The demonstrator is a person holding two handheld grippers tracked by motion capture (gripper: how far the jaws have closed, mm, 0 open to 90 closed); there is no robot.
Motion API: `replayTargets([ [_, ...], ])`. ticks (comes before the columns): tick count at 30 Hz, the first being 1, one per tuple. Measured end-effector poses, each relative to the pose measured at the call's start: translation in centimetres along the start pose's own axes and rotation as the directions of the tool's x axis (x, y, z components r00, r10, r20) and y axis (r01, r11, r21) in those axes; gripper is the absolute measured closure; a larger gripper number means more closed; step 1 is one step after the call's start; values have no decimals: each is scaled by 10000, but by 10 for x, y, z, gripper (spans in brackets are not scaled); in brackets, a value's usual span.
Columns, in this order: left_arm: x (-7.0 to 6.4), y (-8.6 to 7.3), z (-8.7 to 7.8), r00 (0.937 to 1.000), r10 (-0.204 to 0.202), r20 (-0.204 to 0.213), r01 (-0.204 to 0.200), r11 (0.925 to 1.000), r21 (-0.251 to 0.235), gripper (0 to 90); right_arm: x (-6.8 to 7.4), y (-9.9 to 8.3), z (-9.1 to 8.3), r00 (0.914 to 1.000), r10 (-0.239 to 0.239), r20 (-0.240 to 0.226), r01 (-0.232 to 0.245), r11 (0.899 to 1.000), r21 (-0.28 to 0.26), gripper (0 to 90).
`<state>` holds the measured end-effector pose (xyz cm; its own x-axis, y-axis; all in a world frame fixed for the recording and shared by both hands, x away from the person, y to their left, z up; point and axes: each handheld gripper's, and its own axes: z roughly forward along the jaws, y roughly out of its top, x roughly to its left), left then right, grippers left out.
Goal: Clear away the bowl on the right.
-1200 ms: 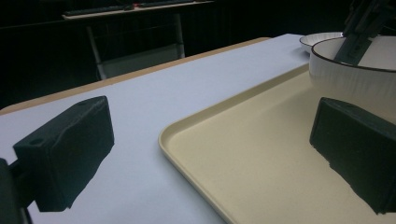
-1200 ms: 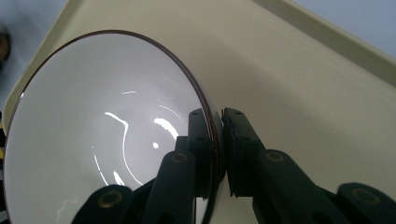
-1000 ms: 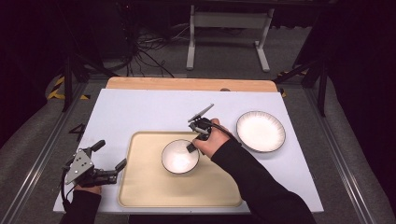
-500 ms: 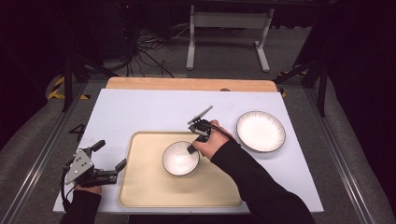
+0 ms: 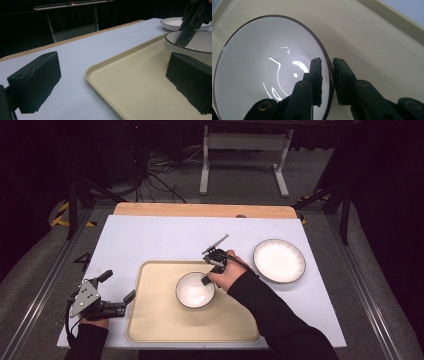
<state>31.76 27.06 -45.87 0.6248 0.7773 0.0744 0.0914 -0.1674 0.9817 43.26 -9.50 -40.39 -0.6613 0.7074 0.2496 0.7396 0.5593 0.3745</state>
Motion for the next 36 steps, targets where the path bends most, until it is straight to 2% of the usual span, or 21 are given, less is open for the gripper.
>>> replayTargets([
  [7,0,0,0,10000,-14,-10,14,10000,5,3,1,0,-6,9999,-98,110,101,9997,-213,697],
  [9,0,0,0,10000,-7,-7,7,10000,28,3,1,-1,-10,9994,-189,300,204,9986,-497,641],
  [13,0,0,0,10000,-11,-12,11,10000,19,3,-1,-3,-17,9995,-233,210,254,9941,-1057,584],
  [14,0,0,0,10000,-11,-12,11,10000,19,3,-1,-3,-17,9995,-233,210,254,9941,-1057,584],
  [15,0,0,0,10000,-10,-19,10,10000,14,3,-2,-5,-23,9989,-418,189,442,9881,-1476,549],
  [17,0,0,0,10000,-8,-13,8,10000,29,3,-2,-7,-27,9967,-761,285,801,9786,-1894,526],
  [20,1,0,0,10000,-26,-17,26,10000,14,3,-3,-12,-32,9927,-1118,441,1195,9585,-2587,457],
  [21,1,0,0,10000,-26,-17,26,10000,14,3,-3,-12,-32,9927,-1118,441,1195,9585,-2587,457],
  [22,1,0,0,10000,-19,-22,20,10000,56,3,-3,-14,-34,9884,-1391,617,1510,9456,-2881,413],
  [23,0,0,1,10000,-21,-19,21,10000,45,3,-3,-18,-37,9790,-1800,955,2017,9227,-3286,354],
  [24,0,0,1,10000,-21,-19,21,10000,45,3,-3,-18,-37,9790,-1800,955,2017,9227,-3286,354],
  [25,0,0,1,10000,-16,-18,16,10000,44,3,-3,-20,-38,9736,-2013,1075,2264,9106,-3458,330],
  [26,0,0,1,10000,-14,-21,14,10000,51,4,-3,-22,-40,9679,-2210,1200,2498,8999,-3574,266],
  [28,0,0,1,10000,-16,-13,16,10000,51,4,-3,-26,-46,9488,-2670,1689,3128,8693,-3827,213],
  [31,0,0,1,10000,20,2,-20,10000,43,4,-4,-31,-50,9365,-2954,1891,3491,8377,-4200,137],
  [32,0,0,1,10000,20,-2,-20,10000,40,4,-5,-34,-52,9355,-3002,1863,3528,8219,-4472,126],
  [33,0,0,1,10000,9,-13,-9,10000,34,4,-5,-35,-52,9345,-3049,1834,3558,8112,-4642,115],
  [35,0,0,1,10000,-5,-18,5,10000,28,4,-6,-39,-54,9294,-3178,1875,3687,7815,-5033,75],
  [36,0,0,1,10000,-8,-20,8,10000,28,4,-6,-42,-55,9267,-3264,1865,3747,7616,-5288,71],
])
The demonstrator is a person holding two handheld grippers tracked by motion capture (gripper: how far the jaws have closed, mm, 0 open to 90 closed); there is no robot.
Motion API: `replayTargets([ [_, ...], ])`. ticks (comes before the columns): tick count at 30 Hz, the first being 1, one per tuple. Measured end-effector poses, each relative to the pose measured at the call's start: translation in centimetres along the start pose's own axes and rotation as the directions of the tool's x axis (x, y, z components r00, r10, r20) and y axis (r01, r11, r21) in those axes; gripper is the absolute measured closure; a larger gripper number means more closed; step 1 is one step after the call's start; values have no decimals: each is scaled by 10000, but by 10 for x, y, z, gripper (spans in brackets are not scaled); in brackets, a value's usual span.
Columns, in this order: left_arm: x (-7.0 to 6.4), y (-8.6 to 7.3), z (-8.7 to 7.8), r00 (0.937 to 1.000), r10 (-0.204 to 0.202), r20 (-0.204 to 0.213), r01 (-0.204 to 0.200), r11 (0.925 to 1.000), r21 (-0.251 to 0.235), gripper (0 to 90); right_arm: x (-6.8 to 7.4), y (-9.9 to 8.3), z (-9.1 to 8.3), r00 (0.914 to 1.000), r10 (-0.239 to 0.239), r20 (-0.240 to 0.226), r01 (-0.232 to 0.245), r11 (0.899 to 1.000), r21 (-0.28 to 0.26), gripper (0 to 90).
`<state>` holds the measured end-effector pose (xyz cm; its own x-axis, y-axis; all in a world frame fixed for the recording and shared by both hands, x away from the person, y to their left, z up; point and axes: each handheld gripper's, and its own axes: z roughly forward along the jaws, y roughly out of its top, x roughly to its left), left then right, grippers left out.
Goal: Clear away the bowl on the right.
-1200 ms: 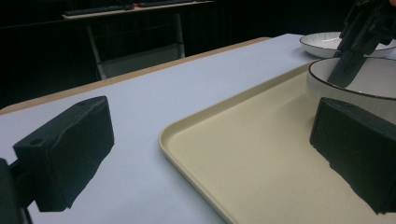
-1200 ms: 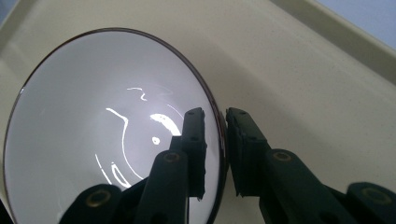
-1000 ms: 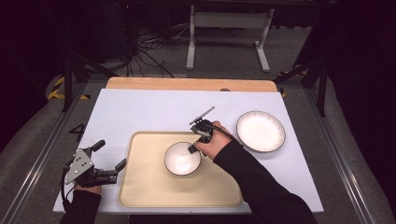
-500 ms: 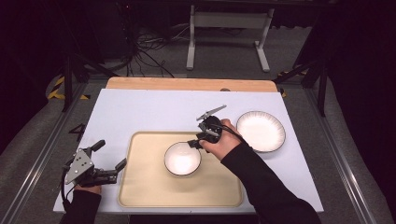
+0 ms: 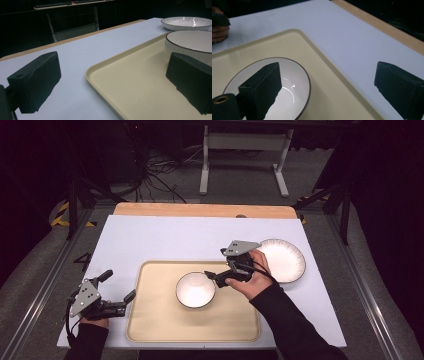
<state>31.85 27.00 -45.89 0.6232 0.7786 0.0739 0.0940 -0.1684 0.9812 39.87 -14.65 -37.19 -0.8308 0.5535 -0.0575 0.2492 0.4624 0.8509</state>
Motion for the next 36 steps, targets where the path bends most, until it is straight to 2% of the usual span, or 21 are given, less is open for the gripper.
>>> replayTargets([
  [1,0,0,0,10000,0,0,0,10000,0,4,0,0,0,10000,0,0,0,10000,0,71],
  [3,0,0,0,10000,6,-2,-6,10000,6,4,1,-3,-4,9999,-153,-72,149,9983,-569,58],
  [6,0,0,0,10000,-5,-7,5,10000,0,4,3,-6,-9,9993,-369,-106,356,9939,-1047,55],
  [11,1,0,-1,10000,-37,-11,37,10000,6,3,3,-12,-17,9983,-569,-147,532,9808,-1874,47],
  [15,0,0,-1,10000,-31,-9,31,10000,1,3,3,-17,-23,9978,-657,-42,630,9716,-2281,47],
  [22,0,0,-1,10000,-30,-11,30,10000,4,3,-4,-26,-38,9981,-554,260,602,9649,-2555,47],
  [28,0,0,0,10000,-27,-32,27,10000,1,3,-14,-36,-56,9976,-355,600,498,9650,-2574,44],
  [36,0,0,0,10000,-40,-49,40,10000,11,3,-23,-50,-71,9947,-186,1008,442,9652,-2579,43],
])
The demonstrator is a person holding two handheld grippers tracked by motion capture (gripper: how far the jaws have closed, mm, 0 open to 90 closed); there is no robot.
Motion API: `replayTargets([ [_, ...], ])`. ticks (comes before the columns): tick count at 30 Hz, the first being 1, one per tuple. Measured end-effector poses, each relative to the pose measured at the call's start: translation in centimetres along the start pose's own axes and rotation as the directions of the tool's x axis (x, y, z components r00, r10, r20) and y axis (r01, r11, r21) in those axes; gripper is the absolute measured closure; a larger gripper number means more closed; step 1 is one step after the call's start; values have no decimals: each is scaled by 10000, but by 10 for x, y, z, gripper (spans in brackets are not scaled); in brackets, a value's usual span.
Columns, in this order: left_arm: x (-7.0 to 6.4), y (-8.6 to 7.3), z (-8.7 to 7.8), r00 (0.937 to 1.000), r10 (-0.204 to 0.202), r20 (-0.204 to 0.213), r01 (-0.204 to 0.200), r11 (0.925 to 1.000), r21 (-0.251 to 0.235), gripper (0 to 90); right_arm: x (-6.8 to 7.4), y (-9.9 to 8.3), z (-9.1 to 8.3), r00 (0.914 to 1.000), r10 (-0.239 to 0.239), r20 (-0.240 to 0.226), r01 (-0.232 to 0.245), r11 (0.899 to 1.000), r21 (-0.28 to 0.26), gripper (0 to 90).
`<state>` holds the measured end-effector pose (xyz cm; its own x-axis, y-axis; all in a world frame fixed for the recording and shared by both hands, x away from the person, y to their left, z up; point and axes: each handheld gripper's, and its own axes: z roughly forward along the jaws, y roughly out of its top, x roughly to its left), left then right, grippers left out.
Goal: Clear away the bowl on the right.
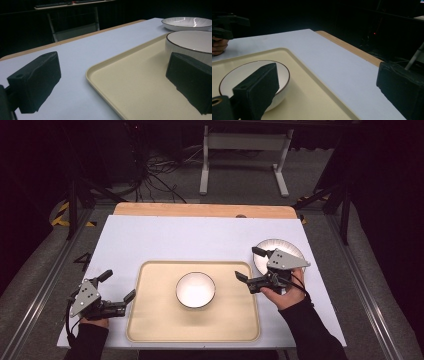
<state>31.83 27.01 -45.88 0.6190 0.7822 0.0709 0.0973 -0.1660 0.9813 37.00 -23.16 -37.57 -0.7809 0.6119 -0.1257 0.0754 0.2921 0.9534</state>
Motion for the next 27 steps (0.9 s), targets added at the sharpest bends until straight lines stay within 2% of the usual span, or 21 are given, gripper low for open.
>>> replayTargets([
  [7,0,0,0,10000,3,0,-3,10000,12,3,-8,-9,-12,9992,200,351,-199,9998,-33,31],
  [18,0,0,0,10000,-4,1,4,10000,16,3,-17,-39,-23,9937,602,944,-595,9982,-107,27],
  [22,0,0,0,10000,1,2,-1,10000,23,3,-17,-51,-24,9922,729,1011,-719,9973,-133,26],
  [27,1,0,0,9999,-70,75,70,10000,27,3,-16,-64,-25,9919,832,959,-852,9962,164,23],
])
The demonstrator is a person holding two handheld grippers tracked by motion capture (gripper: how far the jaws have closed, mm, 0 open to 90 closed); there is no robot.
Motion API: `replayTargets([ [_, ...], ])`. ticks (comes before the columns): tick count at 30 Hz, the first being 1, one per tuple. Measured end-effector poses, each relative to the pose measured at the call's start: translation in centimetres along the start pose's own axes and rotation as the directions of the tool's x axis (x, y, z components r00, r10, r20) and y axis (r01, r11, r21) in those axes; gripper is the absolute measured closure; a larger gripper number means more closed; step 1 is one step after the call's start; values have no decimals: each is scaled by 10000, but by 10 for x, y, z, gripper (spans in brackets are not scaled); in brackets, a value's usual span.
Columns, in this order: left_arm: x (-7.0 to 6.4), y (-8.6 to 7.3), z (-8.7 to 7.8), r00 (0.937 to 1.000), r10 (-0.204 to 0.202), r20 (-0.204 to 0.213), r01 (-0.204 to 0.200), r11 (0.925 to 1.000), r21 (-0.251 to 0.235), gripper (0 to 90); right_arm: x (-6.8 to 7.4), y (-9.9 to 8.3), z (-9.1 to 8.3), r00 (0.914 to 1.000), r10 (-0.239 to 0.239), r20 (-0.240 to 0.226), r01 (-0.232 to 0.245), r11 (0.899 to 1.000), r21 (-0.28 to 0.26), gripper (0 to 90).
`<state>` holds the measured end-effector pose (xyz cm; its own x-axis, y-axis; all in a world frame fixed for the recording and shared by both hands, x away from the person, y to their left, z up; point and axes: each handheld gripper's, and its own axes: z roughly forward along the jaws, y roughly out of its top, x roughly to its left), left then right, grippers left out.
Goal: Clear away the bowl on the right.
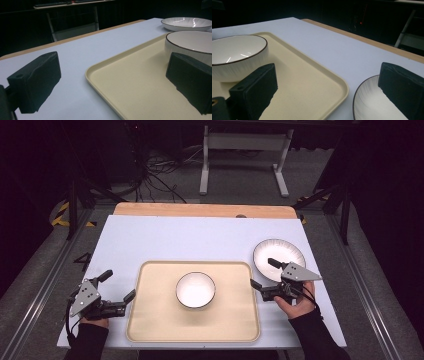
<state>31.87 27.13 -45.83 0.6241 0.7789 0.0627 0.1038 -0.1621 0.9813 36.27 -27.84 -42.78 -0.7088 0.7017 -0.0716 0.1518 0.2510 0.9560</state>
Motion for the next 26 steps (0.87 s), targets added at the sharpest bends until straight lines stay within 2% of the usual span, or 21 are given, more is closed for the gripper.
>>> replayTargets([
  [4,1,0,0,10000,-67,30,67,10000,-14,3,0,-8,-2,9999,-25,101,24,10000,85,24],
  [8,1,0,0,9999,-68,86,68,10000,51,3,2,-18,-1,9997,182,144,-185,9996,224,23],
  [12,2,1,-1,9990,-406,170,405,9992,61,2,4,-21,-2,9997,199,173,-203,9995,235,23],
  [26,2,0,-1,9994,-271,200,270,9996,51,2,6,-25,0,9997,203,124,-207,9993,321,24],
])
